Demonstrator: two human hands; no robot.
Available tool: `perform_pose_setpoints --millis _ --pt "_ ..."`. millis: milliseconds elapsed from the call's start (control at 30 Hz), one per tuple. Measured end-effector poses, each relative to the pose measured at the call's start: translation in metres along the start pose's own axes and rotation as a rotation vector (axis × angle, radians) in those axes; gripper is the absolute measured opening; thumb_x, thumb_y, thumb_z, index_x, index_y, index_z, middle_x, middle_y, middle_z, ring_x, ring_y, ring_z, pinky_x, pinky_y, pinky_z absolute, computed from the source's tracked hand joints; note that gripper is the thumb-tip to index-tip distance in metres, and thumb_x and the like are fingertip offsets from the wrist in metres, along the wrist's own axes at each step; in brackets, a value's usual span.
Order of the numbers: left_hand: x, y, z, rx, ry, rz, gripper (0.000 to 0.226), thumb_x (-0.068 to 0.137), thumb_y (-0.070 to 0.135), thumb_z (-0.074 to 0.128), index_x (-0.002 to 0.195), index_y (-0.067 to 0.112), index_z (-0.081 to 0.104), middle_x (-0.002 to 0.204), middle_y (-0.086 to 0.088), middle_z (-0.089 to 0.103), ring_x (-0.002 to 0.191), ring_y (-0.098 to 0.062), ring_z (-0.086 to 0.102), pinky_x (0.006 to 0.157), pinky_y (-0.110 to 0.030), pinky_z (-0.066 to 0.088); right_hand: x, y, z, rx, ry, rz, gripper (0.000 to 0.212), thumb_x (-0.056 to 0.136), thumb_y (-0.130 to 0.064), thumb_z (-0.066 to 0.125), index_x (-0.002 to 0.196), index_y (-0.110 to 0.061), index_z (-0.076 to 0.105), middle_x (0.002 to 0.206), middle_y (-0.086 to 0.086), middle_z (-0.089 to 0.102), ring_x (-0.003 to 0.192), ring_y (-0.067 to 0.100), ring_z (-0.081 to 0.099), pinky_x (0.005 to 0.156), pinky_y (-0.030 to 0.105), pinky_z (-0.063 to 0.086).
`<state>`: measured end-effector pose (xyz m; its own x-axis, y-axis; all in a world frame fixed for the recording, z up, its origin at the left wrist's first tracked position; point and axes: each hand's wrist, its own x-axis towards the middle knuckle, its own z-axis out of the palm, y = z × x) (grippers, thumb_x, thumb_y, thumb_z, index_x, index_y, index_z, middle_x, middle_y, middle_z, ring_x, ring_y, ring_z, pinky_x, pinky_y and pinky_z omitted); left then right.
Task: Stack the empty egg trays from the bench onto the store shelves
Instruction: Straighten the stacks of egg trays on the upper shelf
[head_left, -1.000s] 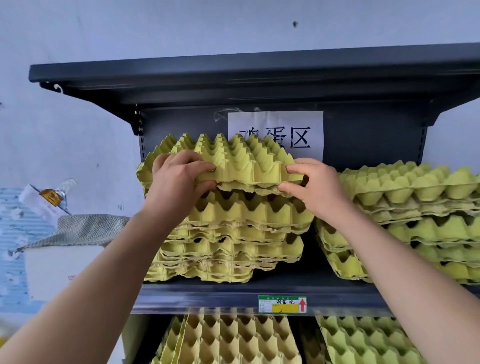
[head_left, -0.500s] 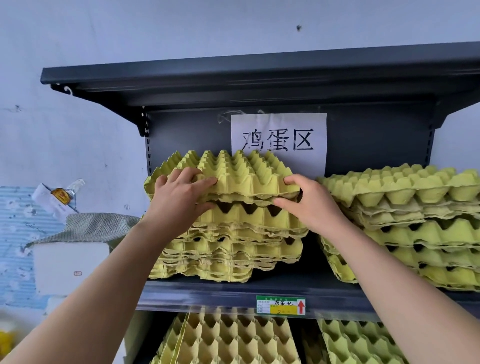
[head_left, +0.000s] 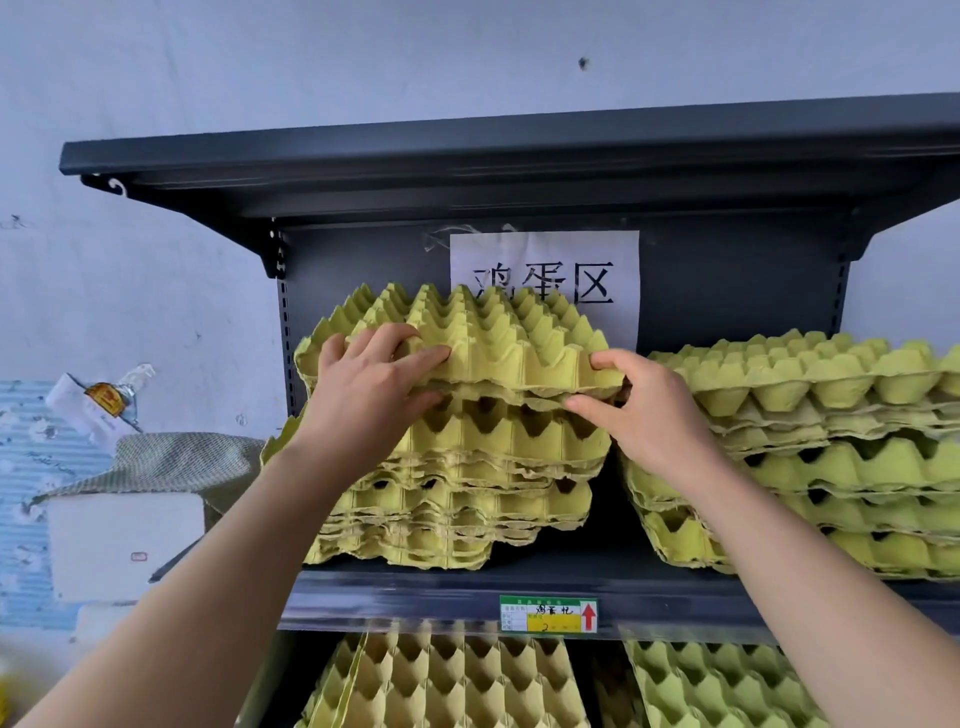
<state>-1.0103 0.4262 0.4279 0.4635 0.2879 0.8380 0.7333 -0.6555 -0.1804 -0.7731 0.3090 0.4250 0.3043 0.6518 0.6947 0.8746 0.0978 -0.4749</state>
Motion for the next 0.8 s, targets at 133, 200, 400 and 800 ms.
perform_pose_setpoints --millis 133,200,400,800 --pt "-0.019 0.002 0.022 0.002 -0.129 -0.005 0.047 0.081 0.042 0.070 0.126 0.029 0.062 0.125 -0.006 0.057 0.113 -0.033 0.054 0.099 -0.057 0.036 -0.015 0.016 0.017 -0.030 -0.102 0.034 0.054 0.081 -0.042 0.068 0.129 -0.022 0.051 0.116 -0.002 0.059 0.086 0.013 0.056 0.072 0.022 0.041" --pt "-0.026 -0.003 0.025 0.014 -0.164 0.005 0.055 0.081 0.057 0.058 0.130 0.033 0.058 0.128 -0.003 0.056 0.122 -0.032 0.047 0.103 -0.057 0.033 -0.019 0.019 0.024 -0.028 -0.137 0.019 0.057 0.083 -0.041 0.067 0.133 -0.020 0.047 0.134 -0.001 0.049 0.116 0.014 0.048 0.090 0.021 0.034" --pt "-0.041 -0.013 0.031 0.106 -0.181 0.008 0.088 0.078 0.073 0.046 0.152 0.038 0.014 0.143 -0.003 0.045 0.142 -0.034 0.023 0.114 -0.062 0.012 -0.024 0.021 0.027 -0.052 -0.192 0.032 0.071 0.079 -0.045 0.070 0.139 -0.025 0.037 0.140 -0.001 0.043 0.128 0.017 0.037 0.092 0.024 0.032" --pt "-0.040 -0.028 0.029 0.021 -0.122 0.027 0.081 0.078 0.050 0.068 0.148 0.025 0.034 0.110 -0.002 0.065 0.122 -0.038 0.044 0.097 -0.050 0.042 -0.019 0.007 0.041 0.039 -0.095 0.052 0.067 0.078 -0.030 0.075 0.135 -0.021 0.041 0.138 -0.002 0.044 0.125 0.015 0.039 0.091 0.021 0.029"
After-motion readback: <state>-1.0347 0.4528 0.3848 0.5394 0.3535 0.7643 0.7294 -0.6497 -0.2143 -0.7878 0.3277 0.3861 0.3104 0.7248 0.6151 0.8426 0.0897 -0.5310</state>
